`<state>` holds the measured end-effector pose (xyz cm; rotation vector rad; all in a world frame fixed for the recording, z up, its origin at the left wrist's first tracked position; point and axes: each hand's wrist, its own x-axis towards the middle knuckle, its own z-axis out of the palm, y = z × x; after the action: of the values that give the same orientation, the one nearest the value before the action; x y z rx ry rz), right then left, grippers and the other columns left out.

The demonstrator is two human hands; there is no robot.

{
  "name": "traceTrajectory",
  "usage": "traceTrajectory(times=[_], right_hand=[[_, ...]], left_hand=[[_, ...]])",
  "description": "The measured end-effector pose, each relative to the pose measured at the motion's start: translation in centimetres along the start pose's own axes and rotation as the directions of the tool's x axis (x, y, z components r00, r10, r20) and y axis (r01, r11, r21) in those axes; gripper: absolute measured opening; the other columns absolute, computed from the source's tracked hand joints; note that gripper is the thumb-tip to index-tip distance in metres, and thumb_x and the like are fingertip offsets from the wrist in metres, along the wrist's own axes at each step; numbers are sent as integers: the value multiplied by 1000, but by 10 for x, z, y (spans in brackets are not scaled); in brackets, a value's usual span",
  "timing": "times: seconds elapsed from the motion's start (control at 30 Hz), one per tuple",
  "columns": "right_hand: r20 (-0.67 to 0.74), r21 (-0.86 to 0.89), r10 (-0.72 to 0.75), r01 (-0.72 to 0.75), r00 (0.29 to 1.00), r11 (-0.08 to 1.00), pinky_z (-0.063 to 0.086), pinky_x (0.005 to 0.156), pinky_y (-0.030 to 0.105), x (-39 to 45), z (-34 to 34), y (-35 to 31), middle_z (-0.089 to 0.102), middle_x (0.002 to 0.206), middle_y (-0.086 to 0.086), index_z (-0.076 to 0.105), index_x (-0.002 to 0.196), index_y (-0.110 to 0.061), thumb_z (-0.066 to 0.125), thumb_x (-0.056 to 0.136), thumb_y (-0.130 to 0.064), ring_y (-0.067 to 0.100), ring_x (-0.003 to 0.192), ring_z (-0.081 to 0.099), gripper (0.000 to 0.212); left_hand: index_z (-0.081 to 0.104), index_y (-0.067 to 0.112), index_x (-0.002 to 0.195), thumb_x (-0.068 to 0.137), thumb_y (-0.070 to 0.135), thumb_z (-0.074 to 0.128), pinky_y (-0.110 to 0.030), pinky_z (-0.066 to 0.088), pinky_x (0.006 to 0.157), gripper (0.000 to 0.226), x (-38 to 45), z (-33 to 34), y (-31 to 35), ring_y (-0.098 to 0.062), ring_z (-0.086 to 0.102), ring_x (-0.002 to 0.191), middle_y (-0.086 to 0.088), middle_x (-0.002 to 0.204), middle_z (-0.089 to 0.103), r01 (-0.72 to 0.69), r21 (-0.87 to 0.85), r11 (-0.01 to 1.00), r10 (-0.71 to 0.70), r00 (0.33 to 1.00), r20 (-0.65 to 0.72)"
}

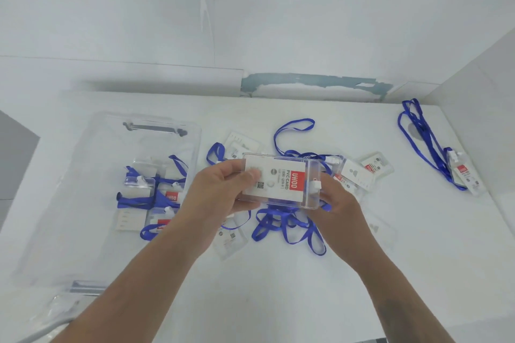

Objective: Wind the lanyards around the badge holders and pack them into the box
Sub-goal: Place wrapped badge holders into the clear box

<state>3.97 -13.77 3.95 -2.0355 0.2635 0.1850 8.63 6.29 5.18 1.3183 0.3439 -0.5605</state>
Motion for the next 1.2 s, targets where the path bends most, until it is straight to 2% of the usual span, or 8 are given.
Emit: traceTrajectory(times=[0.23,0.4,0.53,0.7,0.83,1.0,1.1,1.2], right_hand=[[1,30,76,-76,997,997,42,64,9,3,34,-22,69,77,-21,67,84,-27,50,99,-21,-5,68,59,23],[147,-308,26,21,989,951,50,77,33,-10,52,-32,66,81,-6,56,86,-25,37,103,-40,13,80,60,29],[313,-659,-37,245,949,711,47,78,36,-14,47,-59,55,87,-8,45,94,-25,26,105,-43,18,81,52,28],[358,-721,-96,340,929,603,51,77,37,-2,24,-99,60,90,-7,58,94,-25,35,101,-43,17,85,58,29],[294,-525,-114,260,949,811,50,71,21,30,-7,-110,68,83,-20,72,89,-36,62,91,-40,-2,76,61,11],[215,-47,1,10,977,999,49,63,12,65,-11,-76,75,79,-14,77,86,-26,73,87,-24,-2,71,69,5],[240,319,133,-207,962,925,55,65,28,64,3,-49,77,83,3,78,83,-21,71,84,-23,16,73,73,8],[398,611,192,-415,897,675,58,67,35,54,17,-32,76,91,8,78,84,-19,63,85,-26,23,80,73,16]], left_hand=[[69,9,110,93,16,65,-36,57,80,19,2,-9,6,-26,75,92,-6,101,77,-14,-92,996,11,999,-34],[68,8,103,92,13,66,-32,61,73,12,6,-4,10,-24,76,82,-5,94,78,-84,-83,993,72,988,-137],[67,18,87,91,14,68,-27,61,66,6,12,-5,11,-12,75,73,3,83,77,-178,146,973,205,957,-203],[66,28,82,91,17,67,-29,61,70,14,10,-11,4,-7,73,71,8,80,76,-205,396,895,282,948,-147],[70,17,90,92,21,67,-28,62,68,5,6,-16,4,-10,74,69,3,80,77,-152,444,883,201,977,-65],[72,10,93,89,16,71,-29,62,70,8,5,-21,12,-21,75,77,-5,85,78,-19,179,984,12,999,36],[71,8,99,87,16,71,-32,61,73,15,7,-22,12,-25,75,83,-7,89,78,29,94,995,-37,996,85],[72,9,96,87,14,70,-27,60,65,10,7,-22,9,-18,73,69,-4,80,76,73,47,996,-78,990,114]])
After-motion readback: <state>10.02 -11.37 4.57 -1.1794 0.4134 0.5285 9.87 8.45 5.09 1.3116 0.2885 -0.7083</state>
